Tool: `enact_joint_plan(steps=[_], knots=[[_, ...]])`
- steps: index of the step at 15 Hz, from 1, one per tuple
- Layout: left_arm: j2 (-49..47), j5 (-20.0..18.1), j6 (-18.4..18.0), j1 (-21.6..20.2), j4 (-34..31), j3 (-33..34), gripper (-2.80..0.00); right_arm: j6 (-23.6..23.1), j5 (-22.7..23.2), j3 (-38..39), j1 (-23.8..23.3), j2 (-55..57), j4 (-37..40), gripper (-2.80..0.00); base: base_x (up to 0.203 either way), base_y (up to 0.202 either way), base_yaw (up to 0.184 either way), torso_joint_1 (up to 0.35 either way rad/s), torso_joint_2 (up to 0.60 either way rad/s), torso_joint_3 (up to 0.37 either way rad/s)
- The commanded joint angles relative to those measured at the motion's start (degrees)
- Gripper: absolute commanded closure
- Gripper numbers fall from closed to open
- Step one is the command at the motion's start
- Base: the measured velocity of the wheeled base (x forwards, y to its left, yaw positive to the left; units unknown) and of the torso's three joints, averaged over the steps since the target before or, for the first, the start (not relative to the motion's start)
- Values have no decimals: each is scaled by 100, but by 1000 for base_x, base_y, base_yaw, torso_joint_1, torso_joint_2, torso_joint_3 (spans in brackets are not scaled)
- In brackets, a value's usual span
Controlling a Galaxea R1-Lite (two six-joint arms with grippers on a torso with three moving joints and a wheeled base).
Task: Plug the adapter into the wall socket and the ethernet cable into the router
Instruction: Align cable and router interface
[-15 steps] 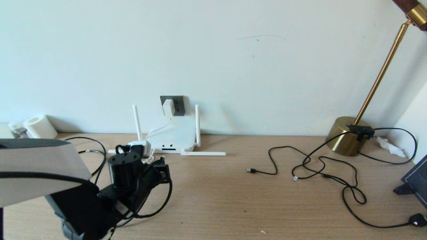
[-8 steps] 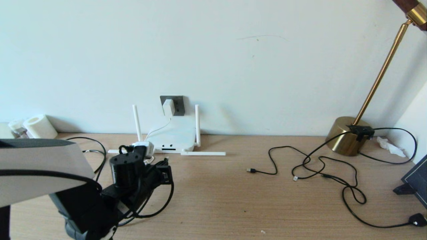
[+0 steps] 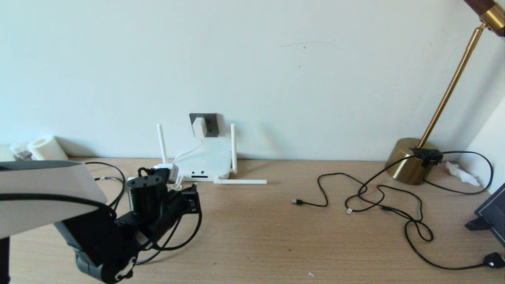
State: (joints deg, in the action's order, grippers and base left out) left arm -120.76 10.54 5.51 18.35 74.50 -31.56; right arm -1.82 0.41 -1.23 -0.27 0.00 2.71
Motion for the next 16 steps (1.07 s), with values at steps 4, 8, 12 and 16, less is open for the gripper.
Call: enact_joint_plan(steps=[4,8,12,16], knots=[[13,0,9,-72,-78,-129,0,-3,2,0,4,9,2,-280,0,0,0,0,0,0],[19,-7,11,-154,-164,-225,0,-3,2,0,0,9,2,-280,0,0,0,0,0,0],[0,-107,11,-245,-235,-317,0,-3,2,0,0,9,2,-280,0,0,0,0,0,0],[0,-175,11,-314,-314,-395,0,-3,2,0,0,9,2,-280,0,0,0,0,0,0]])
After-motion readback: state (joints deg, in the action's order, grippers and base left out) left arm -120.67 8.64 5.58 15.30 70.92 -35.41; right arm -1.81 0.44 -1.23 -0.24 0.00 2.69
